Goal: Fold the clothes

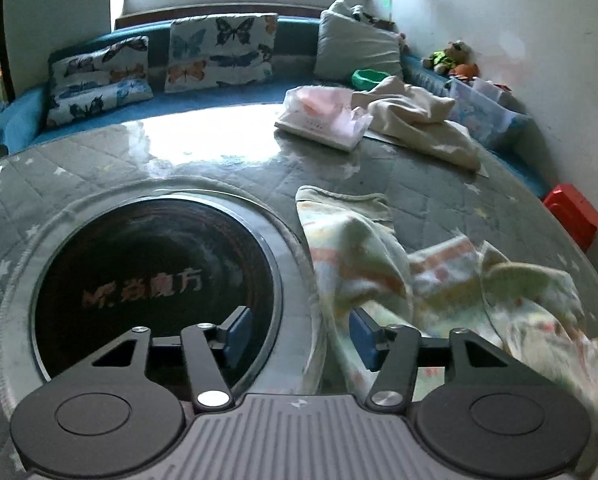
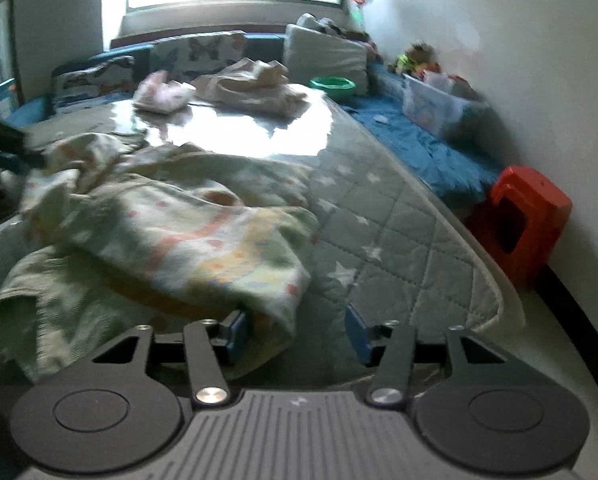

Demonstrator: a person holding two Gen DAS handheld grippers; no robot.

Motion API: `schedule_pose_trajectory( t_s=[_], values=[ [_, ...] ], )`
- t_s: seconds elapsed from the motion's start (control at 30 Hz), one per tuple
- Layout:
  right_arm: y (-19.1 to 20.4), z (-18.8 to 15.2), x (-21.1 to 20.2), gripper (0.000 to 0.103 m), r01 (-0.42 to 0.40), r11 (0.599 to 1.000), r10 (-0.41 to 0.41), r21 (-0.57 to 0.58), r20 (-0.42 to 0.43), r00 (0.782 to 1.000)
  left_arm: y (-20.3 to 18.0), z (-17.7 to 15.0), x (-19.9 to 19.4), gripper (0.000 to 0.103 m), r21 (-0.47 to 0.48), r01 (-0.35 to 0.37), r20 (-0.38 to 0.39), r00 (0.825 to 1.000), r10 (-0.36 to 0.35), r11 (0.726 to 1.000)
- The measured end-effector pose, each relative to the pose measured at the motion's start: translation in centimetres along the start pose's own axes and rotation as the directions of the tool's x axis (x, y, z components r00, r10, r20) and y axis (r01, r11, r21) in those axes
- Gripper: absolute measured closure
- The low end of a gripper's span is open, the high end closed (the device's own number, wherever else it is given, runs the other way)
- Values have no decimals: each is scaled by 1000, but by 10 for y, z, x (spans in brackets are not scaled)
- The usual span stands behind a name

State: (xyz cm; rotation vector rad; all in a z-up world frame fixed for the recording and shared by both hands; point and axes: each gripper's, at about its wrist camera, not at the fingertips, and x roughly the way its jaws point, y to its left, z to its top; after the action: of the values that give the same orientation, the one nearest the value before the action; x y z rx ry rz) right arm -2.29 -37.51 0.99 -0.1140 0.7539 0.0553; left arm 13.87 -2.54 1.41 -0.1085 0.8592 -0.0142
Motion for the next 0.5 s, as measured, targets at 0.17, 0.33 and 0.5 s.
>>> schedule_pose_trajectory(
  t_s=[0.17,0.33,0.5],
  values=[
    [26,8,-8,44,-61,991,66,-117,45,997,2,2,22,58,-26,33,-34,999,-34,999],
    [61,23,4,39,-119,963,138,-240,64,988,0,-1,23,95,-25,95,-38,995,-96,995],
    [88,36,38,39,-171,944,190,-281,40,981,5,-5,5,101,-20,107,1,994,-107,994]
  ],
)
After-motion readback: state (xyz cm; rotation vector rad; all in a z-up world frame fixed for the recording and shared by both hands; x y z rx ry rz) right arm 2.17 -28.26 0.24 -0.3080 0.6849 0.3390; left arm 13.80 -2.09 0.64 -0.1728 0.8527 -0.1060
